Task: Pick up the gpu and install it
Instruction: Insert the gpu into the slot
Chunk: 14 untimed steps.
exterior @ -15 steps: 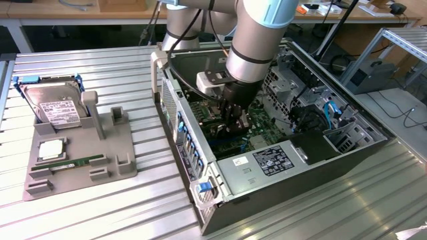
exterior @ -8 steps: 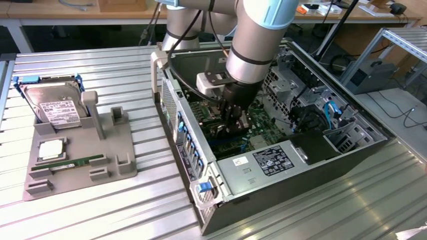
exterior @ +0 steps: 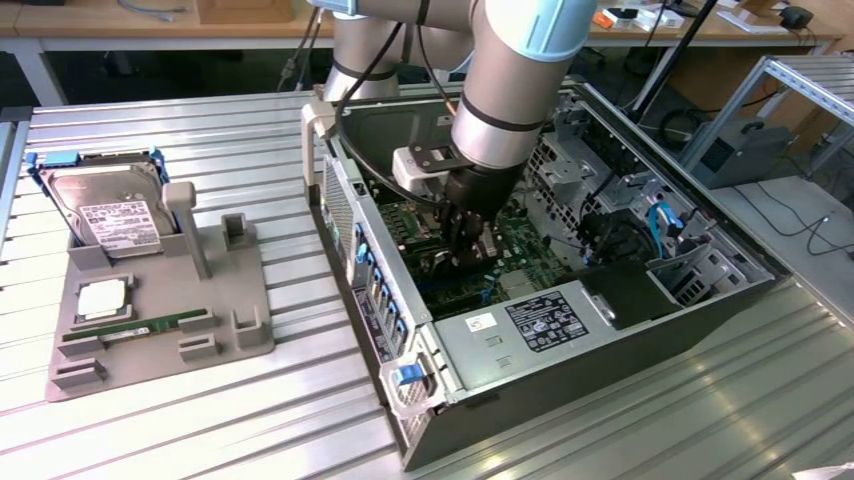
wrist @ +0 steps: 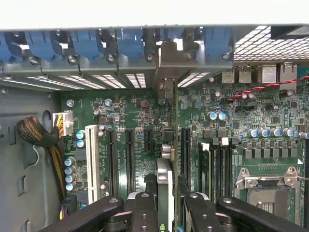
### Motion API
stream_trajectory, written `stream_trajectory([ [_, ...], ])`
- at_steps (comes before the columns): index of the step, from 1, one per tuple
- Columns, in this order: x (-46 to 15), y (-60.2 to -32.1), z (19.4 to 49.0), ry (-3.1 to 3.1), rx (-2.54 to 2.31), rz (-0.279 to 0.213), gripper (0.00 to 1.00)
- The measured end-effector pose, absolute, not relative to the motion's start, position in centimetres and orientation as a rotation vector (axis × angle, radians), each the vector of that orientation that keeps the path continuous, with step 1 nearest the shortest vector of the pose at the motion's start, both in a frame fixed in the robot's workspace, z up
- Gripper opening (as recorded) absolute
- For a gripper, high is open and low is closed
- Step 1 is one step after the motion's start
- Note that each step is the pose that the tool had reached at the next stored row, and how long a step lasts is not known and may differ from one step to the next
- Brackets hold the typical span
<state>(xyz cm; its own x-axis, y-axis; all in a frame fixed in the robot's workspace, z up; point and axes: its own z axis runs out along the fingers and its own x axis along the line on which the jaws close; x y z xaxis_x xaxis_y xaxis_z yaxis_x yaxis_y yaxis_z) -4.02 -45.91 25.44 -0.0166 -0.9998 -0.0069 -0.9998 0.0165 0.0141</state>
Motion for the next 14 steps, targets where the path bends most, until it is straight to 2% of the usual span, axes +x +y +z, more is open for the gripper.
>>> stream_trajectory([
  [14,-4.02,-45.91,25.18,-2.236,2.199,-0.023,0.27],
])
